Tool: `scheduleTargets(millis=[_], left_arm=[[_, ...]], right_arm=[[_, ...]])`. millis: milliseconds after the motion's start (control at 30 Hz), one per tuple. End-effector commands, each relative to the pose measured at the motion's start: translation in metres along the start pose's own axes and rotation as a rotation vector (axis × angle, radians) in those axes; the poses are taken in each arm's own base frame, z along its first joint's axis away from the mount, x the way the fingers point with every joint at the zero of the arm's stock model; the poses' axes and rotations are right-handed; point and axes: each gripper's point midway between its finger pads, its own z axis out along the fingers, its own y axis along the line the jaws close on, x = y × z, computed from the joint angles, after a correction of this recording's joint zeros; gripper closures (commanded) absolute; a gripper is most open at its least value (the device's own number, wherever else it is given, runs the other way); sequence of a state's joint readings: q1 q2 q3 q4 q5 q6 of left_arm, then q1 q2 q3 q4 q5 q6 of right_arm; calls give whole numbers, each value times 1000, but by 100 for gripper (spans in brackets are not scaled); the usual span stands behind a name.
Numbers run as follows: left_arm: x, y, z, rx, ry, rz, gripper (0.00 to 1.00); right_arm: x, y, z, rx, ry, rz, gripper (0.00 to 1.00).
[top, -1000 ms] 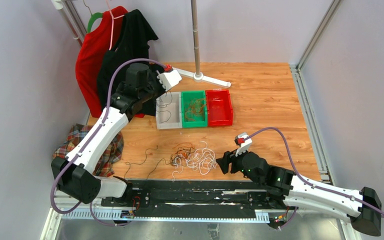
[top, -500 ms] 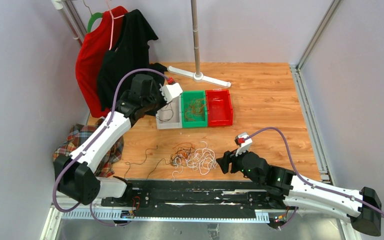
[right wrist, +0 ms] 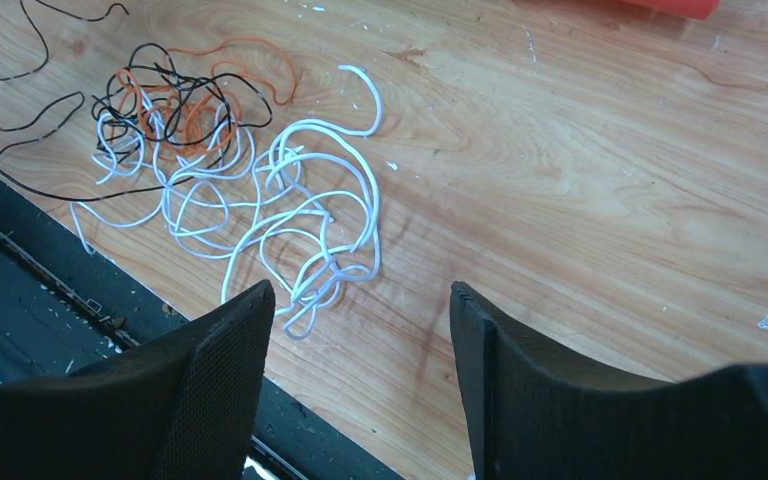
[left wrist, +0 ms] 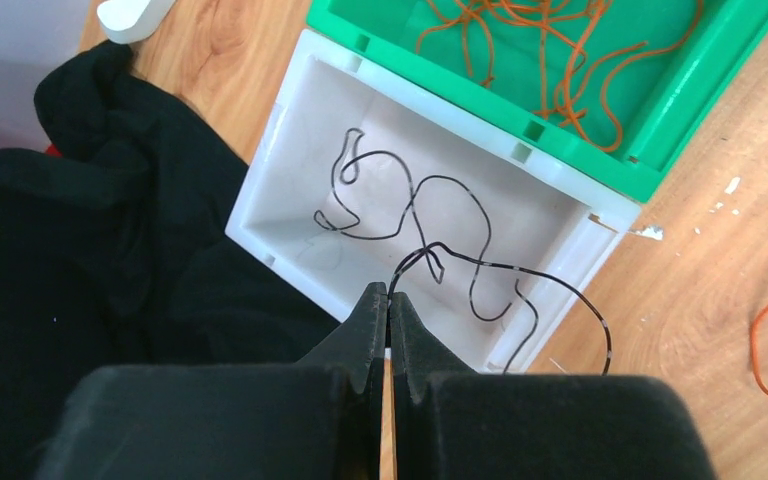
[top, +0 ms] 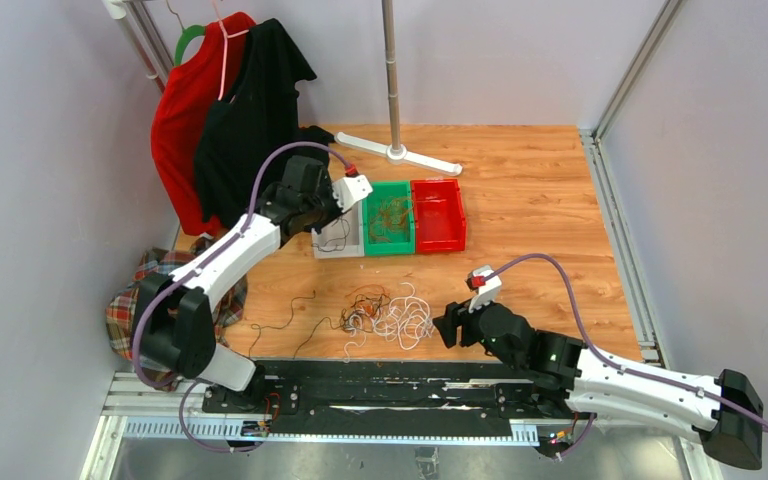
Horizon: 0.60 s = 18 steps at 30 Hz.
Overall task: Untangle the cables
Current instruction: Place the cable in the bin.
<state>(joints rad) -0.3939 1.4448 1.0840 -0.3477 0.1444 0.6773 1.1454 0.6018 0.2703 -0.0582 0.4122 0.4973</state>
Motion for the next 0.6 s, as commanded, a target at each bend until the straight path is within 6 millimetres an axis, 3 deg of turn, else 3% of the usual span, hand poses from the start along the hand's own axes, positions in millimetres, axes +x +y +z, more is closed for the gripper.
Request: scheduleTargets(millis=[0, 100, 467, 567], left_arm=[[-19, 29, 9, -82, -37, -11, 100], [-20, 37, 19, -97, -28, 4, 99], [8, 60, 73, -188, 57, 59, 100], [6, 69, 81, -222, 42, 62, 100]], right_arm=[[-12, 3, -1, 6, -21, -15, 36], [-11, 4, 0, 8, -17, -21, 35], [-11, -3, 5, 53, -22, -53, 36], [-12, -3, 6, 56, -21, -62, 36]])
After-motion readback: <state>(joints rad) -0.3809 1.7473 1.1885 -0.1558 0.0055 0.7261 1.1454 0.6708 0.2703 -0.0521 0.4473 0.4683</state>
